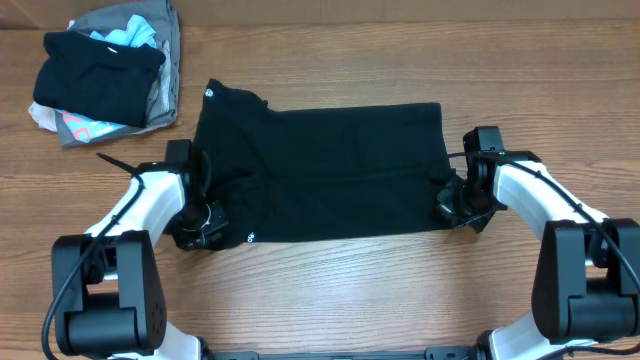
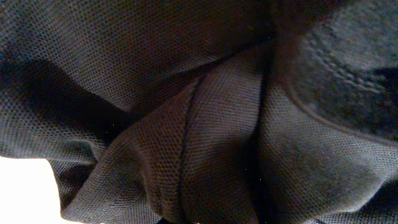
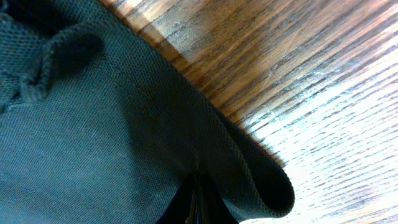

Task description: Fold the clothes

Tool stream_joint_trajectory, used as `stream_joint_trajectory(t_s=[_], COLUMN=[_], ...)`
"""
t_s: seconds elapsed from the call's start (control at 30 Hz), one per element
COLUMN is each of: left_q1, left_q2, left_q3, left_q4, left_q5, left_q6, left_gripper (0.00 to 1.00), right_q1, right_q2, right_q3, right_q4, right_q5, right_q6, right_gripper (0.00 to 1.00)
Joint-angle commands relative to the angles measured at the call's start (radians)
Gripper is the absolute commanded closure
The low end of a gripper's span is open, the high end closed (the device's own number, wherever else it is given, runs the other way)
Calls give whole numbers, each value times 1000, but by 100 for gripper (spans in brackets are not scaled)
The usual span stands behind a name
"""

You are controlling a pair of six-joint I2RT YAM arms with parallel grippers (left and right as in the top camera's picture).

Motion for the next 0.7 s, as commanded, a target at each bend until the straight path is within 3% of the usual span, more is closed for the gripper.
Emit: stream_joint_trajectory(t_s=[0.0,0.37,0.67], left_q1=[77,217,220], left_q2=[110,107,73], left_q3=[-52,30,138], left_q4=[52,-56,-248], left_q5=[-177,-254,-310], left_q6=[19,-68,-136], left_gripper=[96,96,96], right_q1=[-3,-124,-141], right_q2=[42,42,40], right_q3=[-15,-5,54], right_q4=[-26,-95,-166], right_q5=[96,145,158], right_q6=[22,82,82], right_gripper=[96,96,96])
